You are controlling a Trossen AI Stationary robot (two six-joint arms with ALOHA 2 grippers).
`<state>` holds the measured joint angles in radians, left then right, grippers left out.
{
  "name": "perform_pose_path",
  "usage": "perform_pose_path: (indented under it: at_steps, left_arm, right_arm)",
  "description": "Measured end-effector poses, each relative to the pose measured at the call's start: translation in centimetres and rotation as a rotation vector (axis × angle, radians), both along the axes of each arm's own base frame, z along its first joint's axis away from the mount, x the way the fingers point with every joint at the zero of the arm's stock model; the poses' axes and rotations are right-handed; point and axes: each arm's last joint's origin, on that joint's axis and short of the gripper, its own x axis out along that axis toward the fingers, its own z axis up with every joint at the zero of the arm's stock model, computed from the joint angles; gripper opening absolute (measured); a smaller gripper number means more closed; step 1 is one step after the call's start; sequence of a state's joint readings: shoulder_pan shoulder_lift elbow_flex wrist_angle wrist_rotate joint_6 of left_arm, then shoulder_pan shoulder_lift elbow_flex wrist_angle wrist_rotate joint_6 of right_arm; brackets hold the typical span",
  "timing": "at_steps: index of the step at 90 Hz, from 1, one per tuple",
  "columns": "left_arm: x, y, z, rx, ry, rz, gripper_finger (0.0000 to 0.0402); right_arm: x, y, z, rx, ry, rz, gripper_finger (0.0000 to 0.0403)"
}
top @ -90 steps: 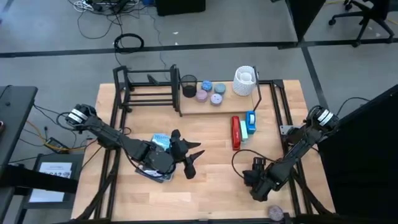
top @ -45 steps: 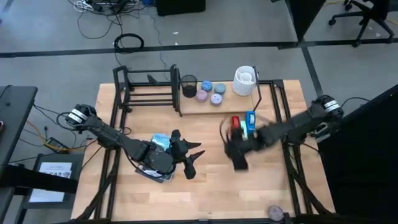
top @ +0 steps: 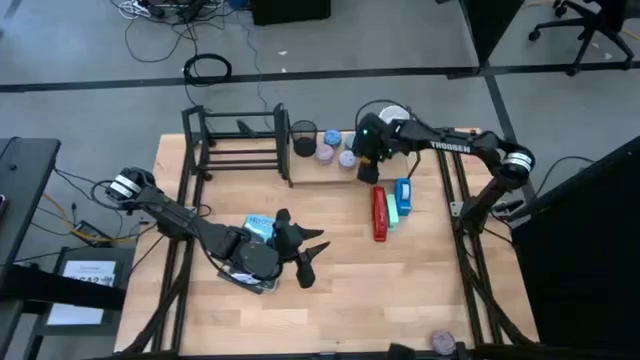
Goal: Stock shelves
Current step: Put the yellow scented candle on the shelf, then put the dark red scented candle on the shelf
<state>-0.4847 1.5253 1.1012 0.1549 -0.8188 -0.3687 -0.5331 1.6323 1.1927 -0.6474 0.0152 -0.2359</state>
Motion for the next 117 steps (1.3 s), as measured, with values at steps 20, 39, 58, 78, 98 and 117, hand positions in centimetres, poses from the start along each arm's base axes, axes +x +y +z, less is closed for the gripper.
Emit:
perform_pose_path:
  at_steps: [20, 39, 58, 78, 98, 117]
  left_arm:
    - [0.0, -0.1, 0.1, -0.005, -0.006, -0.001, 0.0127]
    - [0.0, -0.1, 0.1, -0.005, -0.007, -0.002, 0.0127]
    - [0.0, -0.1, 0.1, -0.006, -0.008, -0.003, 0.0127]
    - [0.0, -0.1, 0.1, -0.006, -0.007, -0.004, 0.0127]
    - [-0.2, -0.5, 0.1, -0.016, -0.015, -0.015, 0.0127]
    - [-0.3, -1.0, 0.6, -0.035, -0.059, -0.030, 0.0127]
  right_arm:
    - [0.7, -0.1, -1.0, -0.060, 0.049, -0.022, 0.0322]
    - [1.3, 0.8, -0.3, -0.129, 0.024, -0.014, 0.0328]
    - [1.4, 4.1, 2.5, -0.193, -0.041, 0.057, 0.0309]
    - [-0.9, 15.4, 7.8, -0.234, -0.155, 0.361, 0.0290]
    - [-5.9, 28.7, 9.9, -0.060, -0.348, 0.586, 0.0276]
    - [-10.7, 36.8, 8.6, 0.187, -0.315, 0.699, 0.0274]
